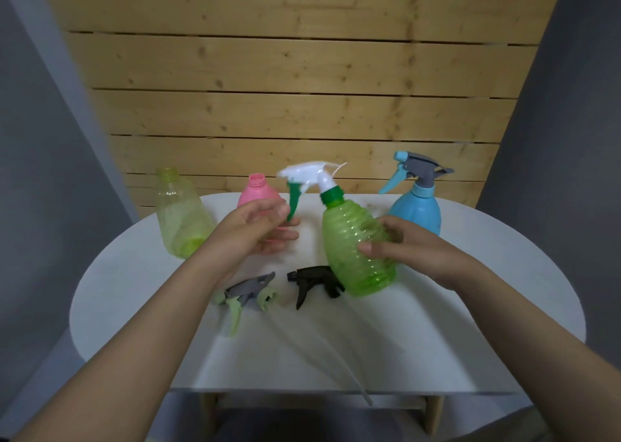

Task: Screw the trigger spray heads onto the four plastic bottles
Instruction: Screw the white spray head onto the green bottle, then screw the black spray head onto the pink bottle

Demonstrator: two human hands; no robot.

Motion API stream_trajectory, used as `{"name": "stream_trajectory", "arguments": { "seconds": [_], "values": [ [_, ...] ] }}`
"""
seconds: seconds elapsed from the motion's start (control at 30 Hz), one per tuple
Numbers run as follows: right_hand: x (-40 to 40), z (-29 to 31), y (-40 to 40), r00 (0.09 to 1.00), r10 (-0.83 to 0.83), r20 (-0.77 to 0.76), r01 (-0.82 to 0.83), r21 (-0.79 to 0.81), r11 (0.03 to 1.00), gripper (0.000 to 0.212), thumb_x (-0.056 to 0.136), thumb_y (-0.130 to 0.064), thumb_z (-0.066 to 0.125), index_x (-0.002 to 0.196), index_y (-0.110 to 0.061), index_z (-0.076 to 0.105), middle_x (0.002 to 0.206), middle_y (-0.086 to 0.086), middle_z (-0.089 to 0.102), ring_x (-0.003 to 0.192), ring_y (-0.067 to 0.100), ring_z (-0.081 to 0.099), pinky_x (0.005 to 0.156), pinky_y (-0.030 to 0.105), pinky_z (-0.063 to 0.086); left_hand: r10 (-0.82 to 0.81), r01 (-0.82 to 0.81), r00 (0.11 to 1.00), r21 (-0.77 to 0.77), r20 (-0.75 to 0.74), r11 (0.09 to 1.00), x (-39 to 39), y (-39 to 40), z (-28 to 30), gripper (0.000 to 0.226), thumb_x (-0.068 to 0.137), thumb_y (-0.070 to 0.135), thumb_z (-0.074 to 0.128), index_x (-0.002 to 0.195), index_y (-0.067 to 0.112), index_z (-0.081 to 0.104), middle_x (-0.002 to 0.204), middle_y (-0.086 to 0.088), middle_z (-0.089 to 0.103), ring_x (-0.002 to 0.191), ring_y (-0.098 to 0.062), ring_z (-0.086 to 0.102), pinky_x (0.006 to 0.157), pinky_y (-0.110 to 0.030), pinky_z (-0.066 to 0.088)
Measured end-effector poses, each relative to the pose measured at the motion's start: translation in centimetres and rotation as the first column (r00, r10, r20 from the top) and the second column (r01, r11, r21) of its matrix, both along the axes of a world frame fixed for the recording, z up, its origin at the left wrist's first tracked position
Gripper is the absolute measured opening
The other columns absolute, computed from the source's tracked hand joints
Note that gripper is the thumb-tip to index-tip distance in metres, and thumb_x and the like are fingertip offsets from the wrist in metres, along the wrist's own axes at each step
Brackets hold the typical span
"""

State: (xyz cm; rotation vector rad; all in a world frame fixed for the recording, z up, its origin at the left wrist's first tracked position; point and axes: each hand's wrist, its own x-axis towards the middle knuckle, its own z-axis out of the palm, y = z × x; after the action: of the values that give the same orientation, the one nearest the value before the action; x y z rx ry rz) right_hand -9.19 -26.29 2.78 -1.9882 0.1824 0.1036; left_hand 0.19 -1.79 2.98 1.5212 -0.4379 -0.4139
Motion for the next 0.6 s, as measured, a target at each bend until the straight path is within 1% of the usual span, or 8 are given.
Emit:
{"name": "stream_trajectory", "arguments": {
  "seconds": [0.07,0.13,0.2,0.3,0.33,0.47,0.53,0.6],
  "values": [
    [1.3,-0.8,0.8,0.988,-0.132,0.075,0.131,0.011,0.991,0.055,0.066,-0.041,0.080,0.112,-0.022,0.055,0.113,0.004,0.066,0.102,0.015,0.064,0.095,0.037,0.050,0.037,-0.037,0.999,0.004,-0.029,0.999,0.2,-0.2,-0.4,0.053,0.068,0.046,0.066,0.107,0.010,0.062,0.102,-0.008,0.073,0.086,-0.019,0.073,0.071,-0.028,0.058],
    [2.6,-1.5,1.5,0.971,-0.198,0.132,0.198,0.009,0.980,0.062,0.066,-0.042,0.080,0.116,-0.023,0.049,0.114,0.000,0.063,0.103,0.013,0.061,0.091,0.034,0.052,0.055,-0.053,0.998,0.063,-0.021,0.997,0.3,-0.5,-1.0,0.040,0.075,0.043,0.065,0.101,0.013,0.063,0.098,-0.008,0.073,0.080,-0.016,0.073,0.066,-0.025,0.058],
    [3.9,-2.2,1.9,0.967,-0.199,0.160,0.198,0.025,0.980,0.068,0.067,-0.041,0.079,0.122,-0.023,0.042,0.117,-0.003,0.059,0.105,0.012,0.059,0.086,0.030,0.051,0.066,-0.063,0.998,0.137,-0.012,0.988,0.6,-0.9,-2.0,0.027,0.083,0.038,0.063,0.097,0.015,0.064,0.098,-0.008,0.072,0.078,-0.015,0.073,0.064,-0.025,0.058],
    [5.3,-3.3,2.3,0.976,-0.148,0.160,0.144,0.031,0.989,0.073,0.072,-0.035,0.077,0.129,-0.022,0.034,0.120,-0.005,0.053,0.104,0.012,0.056,0.076,0.019,0.047,0.111,-0.107,0.994,0.185,-0.010,0.977,0.9,-1.4,-3.1,0.014,0.089,0.030,0.058,0.092,0.017,0.063,0.096,-0.008,0.072,0.070,-0.011,0.073,0.056,-0.019,0.053],
    [5.7,-3.8,2.3,0.979,-0.133,0.152,0.132,0.016,0.991,0.073,0.074,-0.034,0.076,0.131,-0.021,0.033,0.120,-0.004,0.052,0.106,0.014,0.056,0.076,0.020,0.047,0.120,-0.116,0.993,0.194,-0.010,0.974,1.0,-1.4,-3.3,0.011,0.089,0.027,0.057,0.090,0.018,0.062,0.095,-0.008,0.071,0.067,-0.010,0.072,0.055,-0.017,0.052],
    [6.7,-5.2,1.9,0.988,-0.108,0.112,0.108,0.002,0.994,0.076,0.078,-0.031,0.073,0.136,-0.019,0.027,0.129,0.003,0.051,0.114,0.021,0.055,0.092,0.033,0.048,0.120,-0.112,0.993,0.248,-0.015,0.962,1.3,-1.5,-4.1,0.010,0.089,0.025,0.055,0.089,0.018,0.063,0.093,-0.006,0.071,0.064,-0.008,0.071,0.054,-0.017,0.051],
    [6.7,-5.4,1.5,0.992,-0.087,0.088,0.088,-0.005,0.996,0.078,0.079,-0.032,0.072,0.139,-0.021,0.024,0.130,0.000,0.050,0.114,0.019,0.053,0.090,0.029,0.047,0.112,-0.101,0.993,0.256,-0.028,0.961,1.3,-1.6,-4.5,0.010,0.089,0.024,0.057,0.091,0.018,0.064,0.092,-0.007,0.071,0.064,-0.009,0.071,0.054,-0.017,0.050],
    [6.6,-5.5,1.3,0.993,-0.078,0.084,0.080,-0.015,0.997,0.079,0.081,-0.031,0.070,0.142,-0.022,0.022,0.129,-0.003,0.048,0.114,0.015,0.051,0.089,0.025,0.042,0.102,-0.091,0.994,0.271,-0.030,0.958,1.2,-1.7,-4.8,0.009,0.088,0.024,0.057,0.091,0.019,0.065,0.092,-0.006,0.071,0.067,-0.012,0.071,0.058,-0.019,0.051]
  ]
}}
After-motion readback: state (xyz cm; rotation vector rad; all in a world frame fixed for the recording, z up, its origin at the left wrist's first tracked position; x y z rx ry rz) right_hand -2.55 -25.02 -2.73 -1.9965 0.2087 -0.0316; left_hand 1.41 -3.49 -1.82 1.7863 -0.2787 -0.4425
